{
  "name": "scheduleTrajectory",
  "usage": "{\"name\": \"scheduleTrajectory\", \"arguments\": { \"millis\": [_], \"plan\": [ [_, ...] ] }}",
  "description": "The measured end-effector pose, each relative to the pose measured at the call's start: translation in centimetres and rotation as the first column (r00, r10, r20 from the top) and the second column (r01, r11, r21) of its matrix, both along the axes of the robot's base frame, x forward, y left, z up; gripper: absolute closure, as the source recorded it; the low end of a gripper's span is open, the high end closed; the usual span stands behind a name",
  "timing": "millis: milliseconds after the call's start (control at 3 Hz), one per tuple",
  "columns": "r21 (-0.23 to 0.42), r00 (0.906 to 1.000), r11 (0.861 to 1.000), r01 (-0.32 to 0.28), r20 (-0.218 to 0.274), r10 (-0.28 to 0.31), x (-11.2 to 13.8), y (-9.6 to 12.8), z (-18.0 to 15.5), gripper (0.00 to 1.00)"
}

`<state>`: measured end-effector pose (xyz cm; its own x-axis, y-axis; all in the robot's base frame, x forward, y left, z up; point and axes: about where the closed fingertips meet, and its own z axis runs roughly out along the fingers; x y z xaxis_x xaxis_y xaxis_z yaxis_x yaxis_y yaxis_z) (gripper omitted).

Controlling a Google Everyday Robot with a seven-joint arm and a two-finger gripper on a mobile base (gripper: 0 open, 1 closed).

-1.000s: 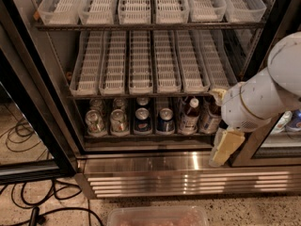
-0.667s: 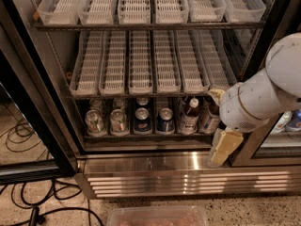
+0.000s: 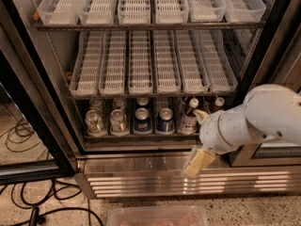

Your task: Pick pepsi can from bottom shelf of fridge

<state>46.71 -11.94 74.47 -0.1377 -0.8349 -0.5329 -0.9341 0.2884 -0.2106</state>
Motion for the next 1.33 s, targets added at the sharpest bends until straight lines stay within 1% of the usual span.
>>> {"name": "scheduleTrajectory", "arguments": {
  "millis": [333, 667, 1000, 1333],
  "plan": [
    [0.091, 0.9980, 0.994, 0.058, 0.019, -0.060, 1.5, 2.6, -3.6, 0.00],
    [0.166, 0.9903, 0.981, 0.096, 0.083, -0.111, 4.0, 4.6, -5.0, 0.00],
    [0.166, 0.9903, 0.981, 0.097, 0.083, -0.111, 3.9, 4.6, -5.0, 0.00],
    [0.236, 0.9861, 0.964, 0.122, 0.082, -0.145, 3.8, 5.9, -7.0, 0.00]
  ]
}}
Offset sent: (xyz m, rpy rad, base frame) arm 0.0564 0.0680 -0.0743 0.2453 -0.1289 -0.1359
